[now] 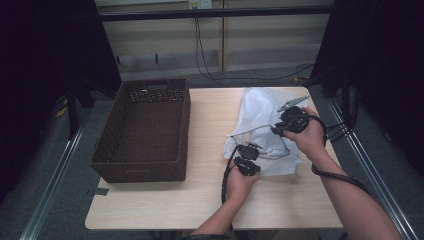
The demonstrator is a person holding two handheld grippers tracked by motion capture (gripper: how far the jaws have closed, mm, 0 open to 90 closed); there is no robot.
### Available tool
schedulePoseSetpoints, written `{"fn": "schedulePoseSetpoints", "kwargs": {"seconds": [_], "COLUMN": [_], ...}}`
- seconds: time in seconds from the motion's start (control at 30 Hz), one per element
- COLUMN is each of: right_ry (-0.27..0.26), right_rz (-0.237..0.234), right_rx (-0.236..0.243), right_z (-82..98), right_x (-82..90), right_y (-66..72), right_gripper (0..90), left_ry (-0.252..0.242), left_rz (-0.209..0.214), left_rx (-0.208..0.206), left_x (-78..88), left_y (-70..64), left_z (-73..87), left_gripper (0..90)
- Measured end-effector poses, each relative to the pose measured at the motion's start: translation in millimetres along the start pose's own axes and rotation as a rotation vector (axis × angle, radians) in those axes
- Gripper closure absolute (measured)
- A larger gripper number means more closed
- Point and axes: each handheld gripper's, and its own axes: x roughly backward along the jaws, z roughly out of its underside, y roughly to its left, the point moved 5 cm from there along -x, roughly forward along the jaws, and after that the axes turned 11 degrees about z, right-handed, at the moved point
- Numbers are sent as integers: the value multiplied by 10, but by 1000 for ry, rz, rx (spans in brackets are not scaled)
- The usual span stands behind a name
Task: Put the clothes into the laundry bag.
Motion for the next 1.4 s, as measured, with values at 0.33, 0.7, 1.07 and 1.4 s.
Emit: {"fn": "schedulePoseSetpoints", "kwargs": {"seconds": [0.33,0.7,1.07,1.4], "right_ry": [2,-18,-34,-48], "right_rz": [-72,-93,-108,-144], "right_rx": [83,23,0,16], "right_z": [69,203,261,357], "right_x": [-54,77,252,279], "right_y": [157,158,142,273], "right_gripper": [898,633,402,269], "left_ry": [-5,-30,-38,-43], "left_rz": [9,9,-21,-9], "left_rx": [5,21,7,-29], "left_x": [-1,171,427,599], "left_y": [13,74,89,118], "left_z": [-2,-6,-16,28], "left_gripper": [900,505,222,136]}}
